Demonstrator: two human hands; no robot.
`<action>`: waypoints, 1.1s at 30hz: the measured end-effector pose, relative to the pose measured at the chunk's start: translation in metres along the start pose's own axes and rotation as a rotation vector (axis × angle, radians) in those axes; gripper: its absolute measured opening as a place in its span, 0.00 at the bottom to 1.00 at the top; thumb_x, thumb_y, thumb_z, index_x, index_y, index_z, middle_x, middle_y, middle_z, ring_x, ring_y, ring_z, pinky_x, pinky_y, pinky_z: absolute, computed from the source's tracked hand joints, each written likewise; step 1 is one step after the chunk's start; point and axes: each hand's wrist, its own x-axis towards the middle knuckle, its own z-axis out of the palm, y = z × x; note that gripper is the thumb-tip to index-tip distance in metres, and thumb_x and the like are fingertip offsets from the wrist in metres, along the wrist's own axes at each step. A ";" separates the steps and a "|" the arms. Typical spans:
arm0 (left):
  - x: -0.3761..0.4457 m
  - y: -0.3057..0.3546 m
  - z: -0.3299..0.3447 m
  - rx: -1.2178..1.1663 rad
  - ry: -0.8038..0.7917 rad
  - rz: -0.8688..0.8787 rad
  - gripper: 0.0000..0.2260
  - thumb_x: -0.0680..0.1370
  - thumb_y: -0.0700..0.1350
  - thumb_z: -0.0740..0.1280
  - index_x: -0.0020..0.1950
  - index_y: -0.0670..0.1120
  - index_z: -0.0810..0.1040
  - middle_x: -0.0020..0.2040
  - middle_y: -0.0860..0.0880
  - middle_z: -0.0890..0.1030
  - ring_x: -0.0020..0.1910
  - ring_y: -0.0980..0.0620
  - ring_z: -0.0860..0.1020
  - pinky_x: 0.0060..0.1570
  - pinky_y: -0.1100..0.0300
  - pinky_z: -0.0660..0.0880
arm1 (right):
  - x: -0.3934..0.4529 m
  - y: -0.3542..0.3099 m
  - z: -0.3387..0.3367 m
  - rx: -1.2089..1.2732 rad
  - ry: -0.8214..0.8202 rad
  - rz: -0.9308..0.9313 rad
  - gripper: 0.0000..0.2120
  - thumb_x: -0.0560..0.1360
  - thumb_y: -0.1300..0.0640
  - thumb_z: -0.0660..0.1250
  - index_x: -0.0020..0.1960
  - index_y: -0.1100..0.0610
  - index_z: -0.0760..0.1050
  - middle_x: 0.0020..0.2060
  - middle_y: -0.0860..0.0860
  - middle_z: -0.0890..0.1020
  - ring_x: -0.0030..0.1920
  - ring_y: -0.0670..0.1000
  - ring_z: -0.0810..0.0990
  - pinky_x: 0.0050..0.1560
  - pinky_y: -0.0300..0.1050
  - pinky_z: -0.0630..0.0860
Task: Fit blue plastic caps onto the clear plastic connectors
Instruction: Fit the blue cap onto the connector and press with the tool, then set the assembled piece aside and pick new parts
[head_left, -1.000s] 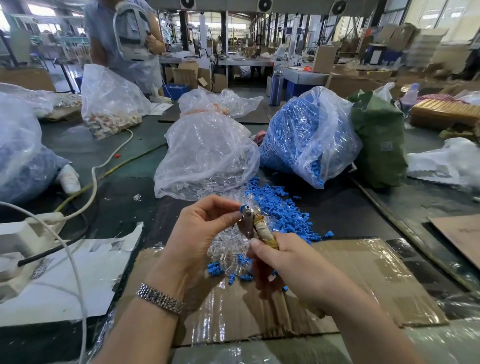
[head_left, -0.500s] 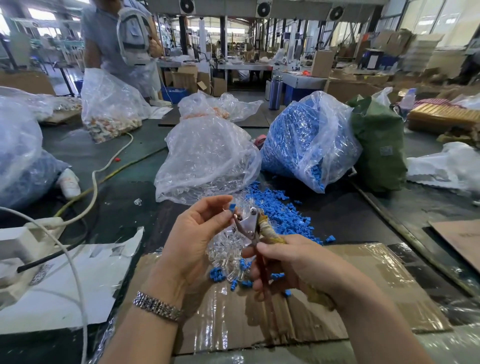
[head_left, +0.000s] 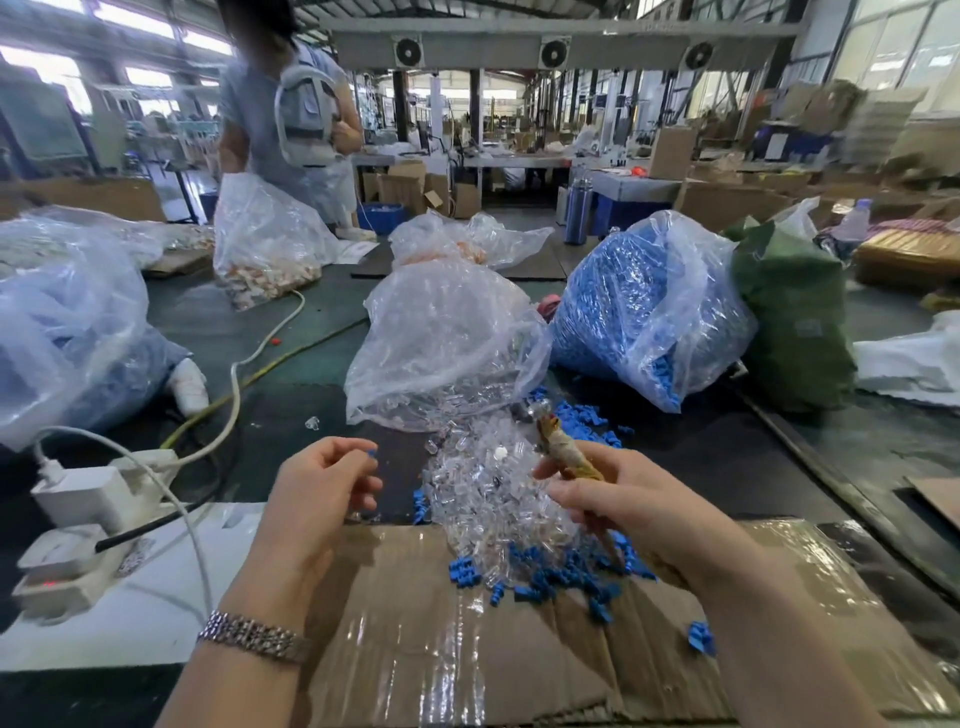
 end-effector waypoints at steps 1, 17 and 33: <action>0.000 -0.002 -0.003 -0.006 0.006 -0.020 0.07 0.79 0.35 0.66 0.49 0.44 0.82 0.33 0.47 0.83 0.29 0.53 0.79 0.33 0.59 0.77 | -0.001 0.001 0.000 -0.071 0.047 -0.026 0.14 0.68 0.45 0.72 0.50 0.50 0.82 0.35 0.43 0.78 0.37 0.44 0.75 0.43 0.41 0.71; -0.014 -0.020 -0.009 0.690 0.350 0.136 0.03 0.79 0.45 0.68 0.45 0.48 0.78 0.42 0.48 0.79 0.39 0.50 0.74 0.34 0.57 0.66 | 0.008 0.029 0.018 -0.885 0.683 -0.258 0.20 0.70 0.44 0.77 0.53 0.55 0.78 0.46 0.49 0.74 0.50 0.55 0.74 0.52 0.53 0.73; -0.056 0.041 0.072 0.283 -0.257 0.329 0.02 0.80 0.47 0.69 0.51 0.51 0.80 0.42 0.51 0.82 0.36 0.61 0.78 0.37 0.71 0.76 | 0.010 0.030 0.023 -0.872 0.647 -0.167 0.19 0.71 0.39 0.72 0.54 0.50 0.75 0.48 0.46 0.71 0.51 0.50 0.70 0.53 0.49 0.70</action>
